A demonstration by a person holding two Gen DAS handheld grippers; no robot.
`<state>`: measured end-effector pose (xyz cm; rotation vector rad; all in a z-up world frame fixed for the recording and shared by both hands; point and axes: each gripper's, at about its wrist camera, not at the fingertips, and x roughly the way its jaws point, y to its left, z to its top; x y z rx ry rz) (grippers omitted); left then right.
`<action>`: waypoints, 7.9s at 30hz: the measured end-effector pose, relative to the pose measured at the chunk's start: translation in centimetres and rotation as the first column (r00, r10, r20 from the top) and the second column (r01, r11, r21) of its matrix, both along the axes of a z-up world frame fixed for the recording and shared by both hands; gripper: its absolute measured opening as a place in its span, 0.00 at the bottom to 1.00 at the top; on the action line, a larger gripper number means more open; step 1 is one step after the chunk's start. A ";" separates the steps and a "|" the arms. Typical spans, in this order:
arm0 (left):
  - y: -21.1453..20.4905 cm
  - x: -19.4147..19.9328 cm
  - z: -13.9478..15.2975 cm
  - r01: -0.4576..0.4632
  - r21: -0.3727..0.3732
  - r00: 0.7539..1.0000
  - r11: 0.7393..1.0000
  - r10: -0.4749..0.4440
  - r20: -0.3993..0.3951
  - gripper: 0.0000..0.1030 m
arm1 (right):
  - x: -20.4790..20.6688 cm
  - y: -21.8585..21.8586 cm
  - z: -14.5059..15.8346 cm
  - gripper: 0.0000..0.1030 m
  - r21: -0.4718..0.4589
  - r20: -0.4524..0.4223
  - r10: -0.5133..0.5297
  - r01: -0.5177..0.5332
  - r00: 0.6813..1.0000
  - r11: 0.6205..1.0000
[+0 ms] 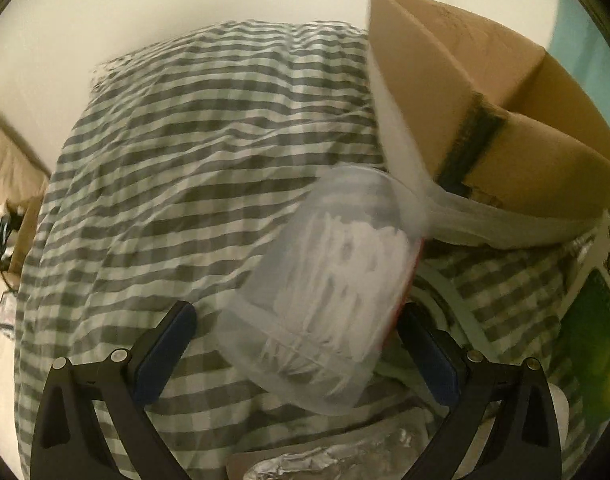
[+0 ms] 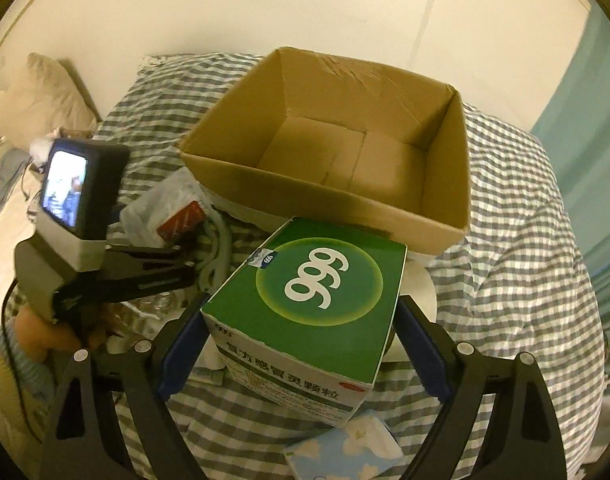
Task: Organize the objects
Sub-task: 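Drop the swab tub from the left tool while the right tool drops the green box into the cardboard box, then grasp the white plush toy with the left tool while the right tool grasps the masking tape roll, then carry the plush toy and tape roll over the box and release both inside, then grasp the white tube with the left tool while the right tool grasps the blue tissue pack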
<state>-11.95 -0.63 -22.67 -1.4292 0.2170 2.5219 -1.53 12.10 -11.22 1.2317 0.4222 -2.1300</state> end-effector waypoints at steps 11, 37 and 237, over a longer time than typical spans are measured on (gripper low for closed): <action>-0.4 4.0 3.5 0.045 -0.070 0.999 0.997 -0.044 0.011 0.71 | 0.0 1.5 6.1 0.86 -0.077 -0.078 -0.004 -0.002 0.997 0.997; 4.4 -1.8 20.5 0.175 0.129 0.961 0.976 -0.141 -0.236 0.65 | -8.2 3.1 15.8 0.86 -0.274 -0.163 -0.084 0.037 0.983 0.961; 5.0 13.2 2.0 0.272 -0.120 0.956 0.955 -0.254 0.149 0.81 | 2.2 7.4 -6.9 0.77 0.203 0.309 0.414 -0.485 0.856 0.851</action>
